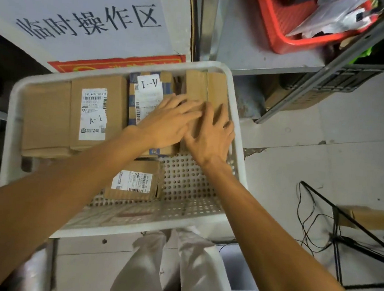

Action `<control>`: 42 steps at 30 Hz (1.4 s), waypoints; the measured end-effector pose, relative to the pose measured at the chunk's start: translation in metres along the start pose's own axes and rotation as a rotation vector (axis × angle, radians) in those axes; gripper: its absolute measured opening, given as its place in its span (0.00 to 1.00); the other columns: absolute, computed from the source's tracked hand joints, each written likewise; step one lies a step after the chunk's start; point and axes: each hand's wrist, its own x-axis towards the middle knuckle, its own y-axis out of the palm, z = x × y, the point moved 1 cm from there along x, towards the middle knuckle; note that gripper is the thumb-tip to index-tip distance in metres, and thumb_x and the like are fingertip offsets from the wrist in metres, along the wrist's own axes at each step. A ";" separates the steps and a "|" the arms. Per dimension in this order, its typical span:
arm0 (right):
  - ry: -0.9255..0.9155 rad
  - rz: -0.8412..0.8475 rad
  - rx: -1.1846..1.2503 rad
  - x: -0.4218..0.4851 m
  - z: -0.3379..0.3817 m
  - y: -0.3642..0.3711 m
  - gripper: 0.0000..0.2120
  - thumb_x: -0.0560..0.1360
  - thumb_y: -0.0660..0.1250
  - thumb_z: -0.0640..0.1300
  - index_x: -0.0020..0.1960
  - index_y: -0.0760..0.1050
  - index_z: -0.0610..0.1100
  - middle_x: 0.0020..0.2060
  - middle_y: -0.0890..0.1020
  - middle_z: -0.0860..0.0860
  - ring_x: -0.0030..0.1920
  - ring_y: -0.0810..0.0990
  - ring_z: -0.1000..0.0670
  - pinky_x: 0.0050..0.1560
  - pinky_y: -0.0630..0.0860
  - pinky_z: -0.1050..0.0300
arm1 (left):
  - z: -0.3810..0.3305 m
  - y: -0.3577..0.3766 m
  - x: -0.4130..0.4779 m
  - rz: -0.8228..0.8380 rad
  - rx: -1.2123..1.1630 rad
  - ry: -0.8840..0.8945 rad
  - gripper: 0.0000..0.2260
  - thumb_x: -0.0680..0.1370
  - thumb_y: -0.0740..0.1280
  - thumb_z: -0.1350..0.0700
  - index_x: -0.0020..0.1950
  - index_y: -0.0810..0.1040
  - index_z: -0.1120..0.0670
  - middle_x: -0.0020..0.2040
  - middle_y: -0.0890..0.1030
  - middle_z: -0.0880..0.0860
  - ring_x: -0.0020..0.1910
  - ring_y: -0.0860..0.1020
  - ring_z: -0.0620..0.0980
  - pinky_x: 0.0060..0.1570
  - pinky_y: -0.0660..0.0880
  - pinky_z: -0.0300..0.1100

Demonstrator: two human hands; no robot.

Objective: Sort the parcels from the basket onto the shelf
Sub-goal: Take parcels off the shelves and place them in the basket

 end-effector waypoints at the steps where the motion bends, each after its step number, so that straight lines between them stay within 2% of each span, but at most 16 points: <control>1: 0.006 -0.014 -0.002 0.001 -0.002 0.003 0.37 0.74 0.58 0.66 0.76 0.54 0.48 0.76 0.53 0.40 0.67 0.61 0.34 0.67 0.62 0.38 | 0.002 0.003 0.003 -0.003 0.021 0.017 0.25 0.78 0.60 0.59 0.75 0.63 0.50 0.78 0.56 0.49 0.76 0.52 0.54 0.75 0.44 0.53; 4: -0.007 -0.057 -0.045 0.001 -0.007 0.008 0.36 0.74 0.59 0.64 0.76 0.55 0.50 0.76 0.54 0.40 0.67 0.62 0.33 0.66 0.62 0.38 | 0.007 0.008 0.007 -0.020 0.075 0.067 0.22 0.80 0.59 0.55 0.74 0.64 0.49 0.77 0.59 0.50 0.75 0.55 0.54 0.75 0.42 0.53; 6: -0.039 -0.029 -0.097 -0.002 -0.010 0.013 0.36 0.73 0.61 0.62 0.76 0.54 0.51 0.76 0.52 0.41 0.68 0.60 0.32 0.67 0.61 0.37 | 0.011 0.010 0.005 0.022 0.121 0.096 0.20 0.81 0.57 0.53 0.74 0.65 0.49 0.77 0.60 0.50 0.75 0.56 0.54 0.74 0.42 0.54; 10: -0.041 0.061 -0.126 0.002 -0.013 0.026 0.37 0.73 0.64 0.60 0.76 0.52 0.52 0.77 0.49 0.41 0.70 0.55 0.30 0.70 0.55 0.36 | 0.022 0.016 0.005 0.166 0.193 0.091 0.21 0.82 0.52 0.50 0.76 0.59 0.45 0.78 0.54 0.48 0.77 0.51 0.53 0.74 0.39 0.57; 14: -0.013 0.102 -0.133 0.017 -0.011 0.040 0.37 0.72 0.67 0.58 0.75 0.54 0.51 0.77 0.48 0.41 0.70 0.56 0.29 0.71 0.55 0.36 | 0.032 0.022 0.010 0.301 0.256 0.046 0.24 0.82 0.55 0.53 0.77 0.53 0.44 0.79 0.52 0.48 0.77 0.49 0.56 0.73 0.37 0.59; 17: -0.006 0.140 -0.136 0.028 -0.016 0.053 0.38 0.72 0.68 0.57 0.75 0.54 0.51 0.77 0.47 0.40 0.70 0.54 0.29 0.71 0.54 0.36 | 0.034 0.028 0.016 0.372 0.370 0.058 0.24 0.81 0.54 0.50 0.77 0.52 0.44 0.79 0.52 0.49 0.77 0.47 0.56 0.71 0.34 0.62; 20: -0.002 0.193 -0.129 0.034 -0.024 0.068 0.38 0.75 0.65 0.57 0.77 0.49 0.51 0.77 0.43 0.41 0.73 0.49 0.28 0.72 0.52 0.35 | 0.031 0.032 0.025 0.394 0.467 0.112 0.23 0.81 0.52 0.48 0.77 0.55 0.45 0.77 0.59 0.50 0.77 0.49 0.57 0.70 0.34 0.64; 23: -0.011 0.233 -0.189 0.032 -0.029 0.082 0.37 0.79 0.55 0.62 0.78 0.40 0.51 0.77 0.36 0.40 0.74 0.42 0.29 0.73 0.43 0.36 | 0.027 0.036 0.033 0.418 0.572 0.135 0.23 0.81 0.52 0.46 0.76 0.59 0.46 0.73 0.65 0.49 0.76 0.52 0.58 0.68 0.32 0.64; 25: -0.021 0.223 -0.243 0.029 -0.032 0.086 0.37 0.80 0.52 0.62 0.78 0.36 0.49 0.76 0.36 0.39 0.75 0.41 0.30 0.73 0.38 0.39 | 0.025 0.038 0.036 0.421 0.619 0.148 0.23 0.81 0.52 0.45 0.75 0.61 0.47 0.73 0.65 0.50 0.76 0.53 0.58 0.68 0.32 0.64; 27: -0.057 0.201 -0.283 0.027 -0.032 0.086 0.40 0.79 0.56 0.59 0.78 0.37 0.44 0.77 0.38 0.38 0.76 0.39 0.33 0.73 0.35 0.41 | 0.023 0.038 0.039 0.424 0.639 0.140 0.24 0.81 0.51 0.45 0.76 0.59 0.48 0.75 0.61 0.52 0.76 0.53 0.58 0.69 0.33 0.63; 29: -0.059 0.230 -0.278 0.027 -0.031 0.083 0.44 0.77 0.62 0.57 0.78 0.37 0.42 0.77 0.38 0.42 0.75 0.37 0.33 0.73 0.36 0.40 | 0.020 0.039 0.042 0.445 0.649 0.119 0.26 0.81 0.51 0.44 0.78 0.54 0.49 0.77 0.55 0.54 0.76 0.53 0.59 0.71 0.35 0.63; 31: -0.046 0.260 -0.260 0.027 -0.032 0.081 0.46 0.75 0.65 0.53 0.78 0.36 0.43 0.77 0.36 0.45 0.75 0.38 0.32 0.73 0.39 0.38 | 0.018 0.040 0.044 0.460 0.648 0.097 0.26 0.81 0.50 0.44 0.78 0.51 0.49 0.78 0.53 0.55 0.75 0.54 0.59 0.71 0.36 0.63; 35: -0.032 0.275 -0.248 0.024 -0.029 0.081 0.47 0.74 0.68 0.50 0.78 0.37 0.43 0.77 0.37 0.45 0.74 0.39 0.30 0.73 0.42 0.35 | 0.018 0.041 0.045 0.449 0.620 0.103 0.26 0.80 0.52 0.45 0.77 0.54 0.49 0.77 0.55 0.55 0.74 0.58 0.57 0.72 0.37 0.63; 38: -0.063 0.263 -0.266 0.020 -0.032 0.081 0.47 0.73 0.68 0.49 0.78 0.39 0.43 0.78 0.39 0.45 0.75 0.42 0.32 0.74 0.45 0.38 | 0.019 0.040 0.044 0.442 0.621 0.106 0.25 0.80 0.53 0.45 0.77 0.56 0.48 0.76 0.59 0.54 0.74 0.60 0.56 0.72 0.38 0.63; 40: -0.103 0.255 -0.261 0.015 -0.035 0.082 0.46 0.74 0.68 0.44 0.78 0.39 0.43 0.78 0.40 0.45 0.76 0.44 0.35 0.75 0.48 0.40 | 0.018 0.039 0.043 0.422 0.645 0.125 0.24 0.80 0.52 0.45 0.75 0.60 0.47 0.74 0.63 0.53 0.73 0.60 0.56 0.71 0.38 0.63; 42: -0.111 0.253 -0.241 0.014 -0.036 0.085 0.43 0.75 0.65 0.40 0.78 0.39 0.43 0.78 0.39 0.45 0.76 0.42 0.37 0.75 0.47 0.40 | 0.018 0.038 0.043 0.417 0.682 0.126 0.23 0.80 0.50 0.44 0.76 0.59 0.46 0.75 0.63 0.53 0.75 0.57 0.58 0.70 0.36 0.65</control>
